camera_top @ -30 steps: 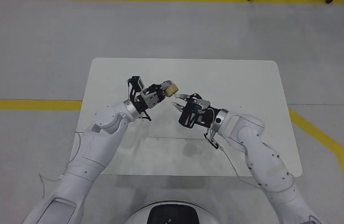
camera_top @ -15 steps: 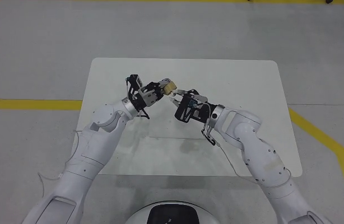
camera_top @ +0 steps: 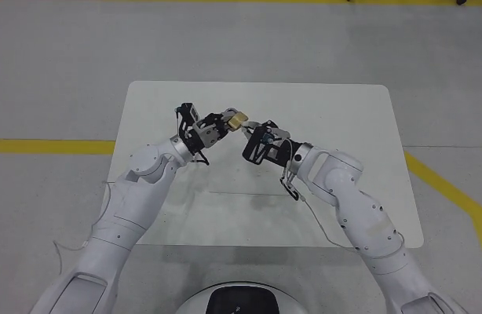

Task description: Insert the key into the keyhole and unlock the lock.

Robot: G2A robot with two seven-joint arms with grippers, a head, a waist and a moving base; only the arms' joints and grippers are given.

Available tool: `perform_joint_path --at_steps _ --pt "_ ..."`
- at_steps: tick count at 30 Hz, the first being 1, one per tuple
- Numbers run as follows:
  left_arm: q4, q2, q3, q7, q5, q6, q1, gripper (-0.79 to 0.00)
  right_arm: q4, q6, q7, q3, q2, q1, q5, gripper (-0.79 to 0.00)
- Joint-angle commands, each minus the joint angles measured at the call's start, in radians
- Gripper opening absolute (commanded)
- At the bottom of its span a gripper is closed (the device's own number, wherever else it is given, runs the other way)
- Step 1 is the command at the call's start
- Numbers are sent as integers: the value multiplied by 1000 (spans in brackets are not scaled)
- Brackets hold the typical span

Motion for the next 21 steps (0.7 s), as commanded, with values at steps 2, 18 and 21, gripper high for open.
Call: perform_joint_path --at_steps 2,18,21 --pt "2 -2 4 -4 4 -11 -2 -785 2 0 -4 11 0 -6 17 -785" --pt "-9 -5 7 -34 45 -147 19 -785 114 -105 -103 97 5 -30 303 -785" --pt "-12 -4 2 -38 55 -177 23 -785 121 -119 -105 105 6 -37 332 -785"
